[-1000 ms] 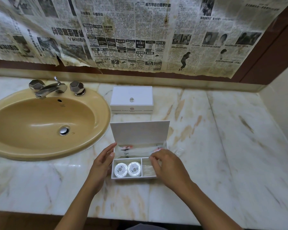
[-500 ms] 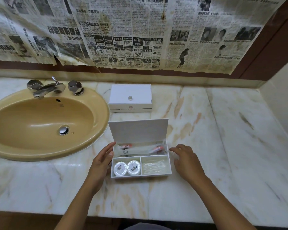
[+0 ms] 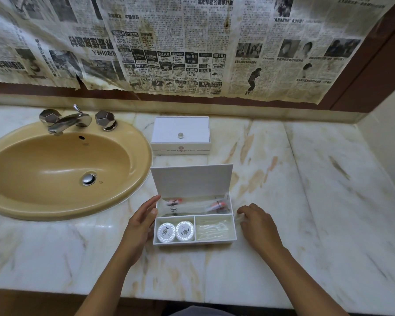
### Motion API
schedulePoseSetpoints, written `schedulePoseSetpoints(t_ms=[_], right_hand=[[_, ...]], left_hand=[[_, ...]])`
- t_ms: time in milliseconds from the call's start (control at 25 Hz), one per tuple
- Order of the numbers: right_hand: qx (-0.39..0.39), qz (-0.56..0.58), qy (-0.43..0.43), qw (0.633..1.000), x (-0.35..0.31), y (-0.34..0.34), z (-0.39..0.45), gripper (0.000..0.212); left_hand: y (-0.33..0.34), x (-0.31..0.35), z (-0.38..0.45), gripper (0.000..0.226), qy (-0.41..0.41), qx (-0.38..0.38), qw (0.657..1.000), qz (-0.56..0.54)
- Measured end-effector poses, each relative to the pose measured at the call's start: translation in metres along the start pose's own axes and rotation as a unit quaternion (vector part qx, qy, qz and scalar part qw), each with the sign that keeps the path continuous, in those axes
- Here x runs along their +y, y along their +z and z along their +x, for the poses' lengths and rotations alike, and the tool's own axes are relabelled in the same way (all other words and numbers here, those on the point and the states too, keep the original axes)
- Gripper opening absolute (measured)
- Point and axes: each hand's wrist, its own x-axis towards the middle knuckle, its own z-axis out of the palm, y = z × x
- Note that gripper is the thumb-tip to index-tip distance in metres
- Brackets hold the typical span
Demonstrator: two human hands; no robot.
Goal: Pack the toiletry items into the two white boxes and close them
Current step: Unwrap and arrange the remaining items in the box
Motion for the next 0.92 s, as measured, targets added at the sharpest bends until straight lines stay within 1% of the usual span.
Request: schedulePoseSetpoints(t_ms=[80,160,360,440,640,760,920], right_hand=[[-0.015,-0.032,0.014,0.999,-0.001,-0.003,0.002,0.027],[-0.030,-0.053,0.022,0.998,-0.001,-0.005,0.003,0.025],[-0.062,-0.057,0.020,0.996,-0.006,-0.006,0.002,0.033],[-0.064,-0.071,0.020,0.995,-0.006,-0.007,0.001,0.029],[-0.101,-0.109,0.037,0.988,-0.009,-0.020,0.001,0.022],[-0.082,-0.113,0.044,0.989,-0.015,-0.038,0.003,0.019],[-0.014,-0.063,0.028,0.998,-0.031,-0.066,0.001,0.020]], left_hand=[[-0.001,0.000,0.000,0.032,-0.001,-0.003,1.000,0.001],[-0.001,0.000,0.000,0.033,-0.003,-0.001,1.000,0.002],[0.001,0.003,-0.001,0.033,-0.003,-0.002,1.000,-0.010],[0.002,0.005,-0.004,0.033,-0.004,0.000,1.000,-0.011],[0.002,0.006,-0.004,0.032,-0.008,0.002,1.000,-0.008],[0.002,0.005,-0.003,0.032,-0.008,0.005,1.000,-0.004],[0.000,0.002,-0.001,0.032,-0.008,0.006,1.000,-0.003]])
